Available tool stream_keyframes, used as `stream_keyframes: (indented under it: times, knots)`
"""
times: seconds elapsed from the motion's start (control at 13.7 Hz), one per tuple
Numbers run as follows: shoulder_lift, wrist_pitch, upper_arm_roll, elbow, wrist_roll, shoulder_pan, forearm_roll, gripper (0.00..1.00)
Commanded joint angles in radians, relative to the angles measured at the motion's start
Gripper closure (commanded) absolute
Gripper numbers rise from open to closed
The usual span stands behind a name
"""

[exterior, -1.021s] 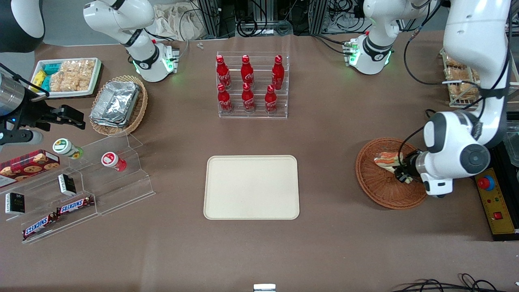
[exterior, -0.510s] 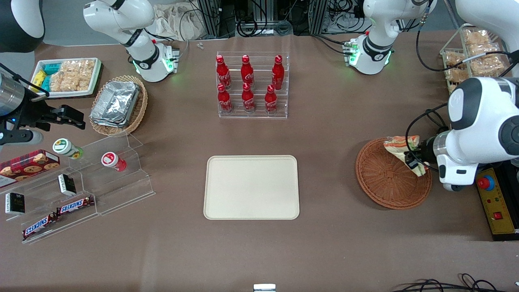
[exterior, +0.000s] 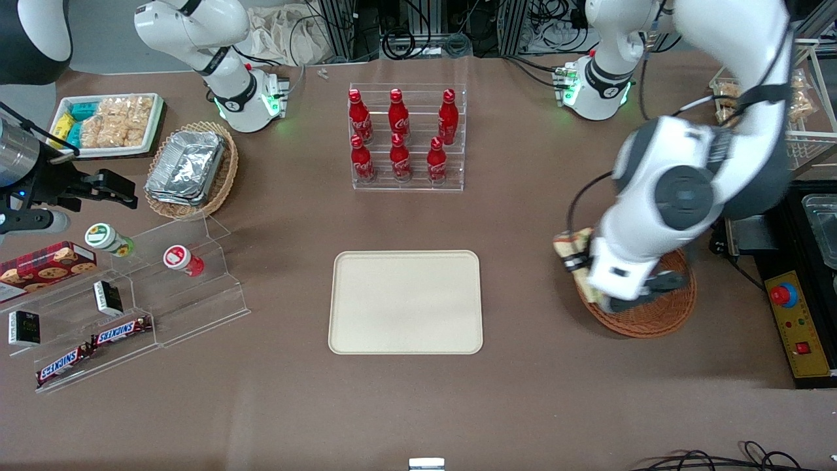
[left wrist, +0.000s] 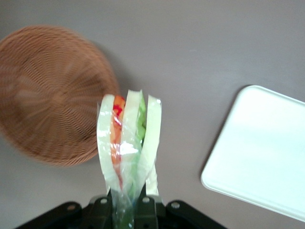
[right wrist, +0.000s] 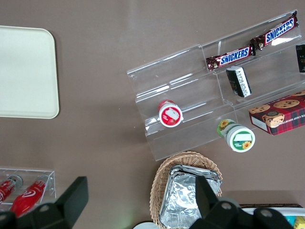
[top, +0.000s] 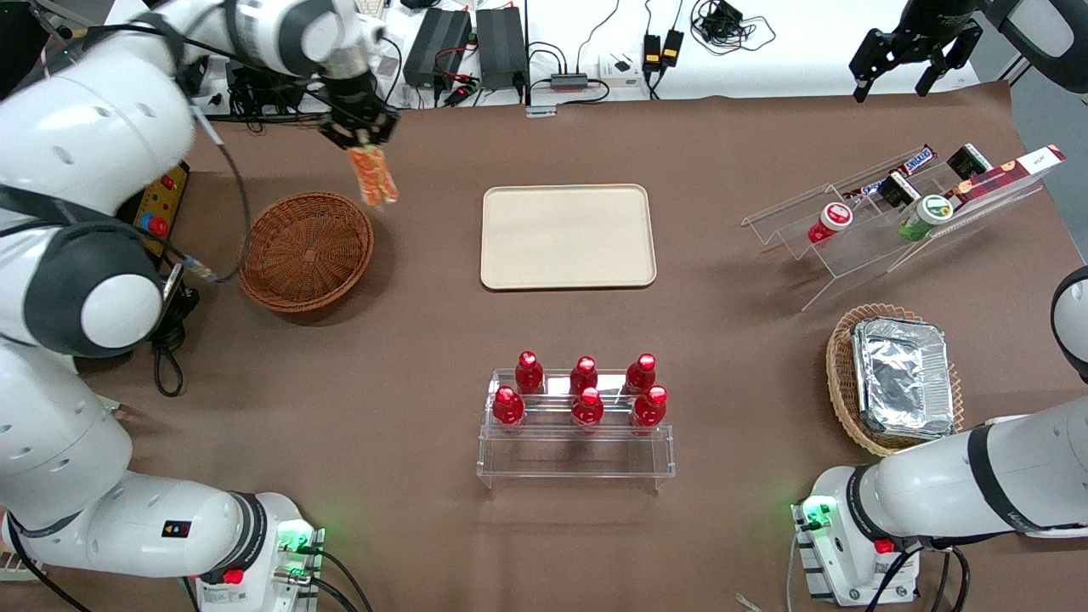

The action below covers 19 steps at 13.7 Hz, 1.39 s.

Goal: Place sandwich from basket to tray
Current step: 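Carry the sandwich with the left gripper over the cream tray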

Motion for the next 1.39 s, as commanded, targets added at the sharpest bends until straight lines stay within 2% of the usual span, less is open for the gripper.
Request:
stream_keyframes:
  times: [0.0, 0.36, 0.66, 0.73, 0.8, 0.88, 0.95, 1.09, 1.31]
  knots:
    - [0.157, 0.077, 0.006, 0.107, 0.041, -0.103, 0.049, 1.0]
    - [0.305, 0.294, 0.007, 0.129, 0.088, -0.201, 0.052, 1.0]
    - [0.409, 0.374, 0.0, 0.13, 0.215, -0.206, 0.048, 0.98]
    - [0.426, 0.374, -0.011, 0.13, 0.215, -0.206, 0.046, 0.87]
    - [0.432, 0.372, -0.013, 0.129, 0.215, -0.206, 0.043, 0.7]
    - [0.434, 0.371, -0.014, 0.129, 0.206, -0.206, 0.039, 0.14]
    - [0.432, 0.365, -0.014, 0.129, 0.202, -0.206, 0.037, 0.01]
    - [0.42, 0.346, -0.016, 0.129, 0.203, -0.201, 0.037, 0.01]
    - [0.379, 0.2, -0.031, 0.161, 0.202, -0.192, 0.029, 0.01]
